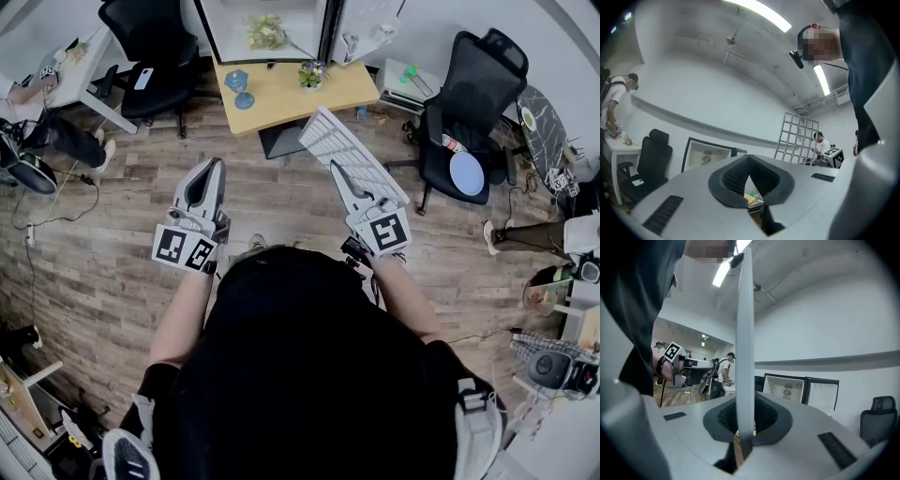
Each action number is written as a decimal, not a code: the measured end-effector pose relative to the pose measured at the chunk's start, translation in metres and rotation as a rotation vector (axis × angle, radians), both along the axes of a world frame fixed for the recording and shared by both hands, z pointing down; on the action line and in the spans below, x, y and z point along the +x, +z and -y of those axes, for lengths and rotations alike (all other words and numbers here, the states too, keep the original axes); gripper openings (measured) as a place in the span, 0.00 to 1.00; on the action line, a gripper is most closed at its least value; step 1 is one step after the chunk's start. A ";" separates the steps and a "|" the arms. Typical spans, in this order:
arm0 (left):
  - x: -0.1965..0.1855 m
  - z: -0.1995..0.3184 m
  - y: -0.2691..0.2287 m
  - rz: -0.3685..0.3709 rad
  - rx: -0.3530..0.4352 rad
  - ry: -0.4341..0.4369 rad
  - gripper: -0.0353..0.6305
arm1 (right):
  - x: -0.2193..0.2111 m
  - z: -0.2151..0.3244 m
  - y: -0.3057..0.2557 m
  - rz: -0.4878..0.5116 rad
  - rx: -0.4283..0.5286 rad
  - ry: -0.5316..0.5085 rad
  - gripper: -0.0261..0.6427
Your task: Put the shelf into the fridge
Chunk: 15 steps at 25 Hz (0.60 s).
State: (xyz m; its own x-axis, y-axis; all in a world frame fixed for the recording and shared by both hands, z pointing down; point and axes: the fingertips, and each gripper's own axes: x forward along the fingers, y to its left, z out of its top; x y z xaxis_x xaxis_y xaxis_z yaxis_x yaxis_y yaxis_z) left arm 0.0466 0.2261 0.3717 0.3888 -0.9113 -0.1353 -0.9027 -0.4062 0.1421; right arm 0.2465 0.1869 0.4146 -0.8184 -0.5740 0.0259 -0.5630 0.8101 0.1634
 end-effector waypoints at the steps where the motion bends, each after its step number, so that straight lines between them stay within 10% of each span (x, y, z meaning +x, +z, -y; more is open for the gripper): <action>1: 0.000 -0.001 0.001 0.000 0.000 0.001 0.08 | -0.001 0.000 0.000 0.005 -0.003 0.006 0.09; 15: 0.008 -0.007 0.002 0.026 -0.002 -0.013 0.08 | 0.003 -0.001 0.006 0.008 -0.018 -0.010 0.10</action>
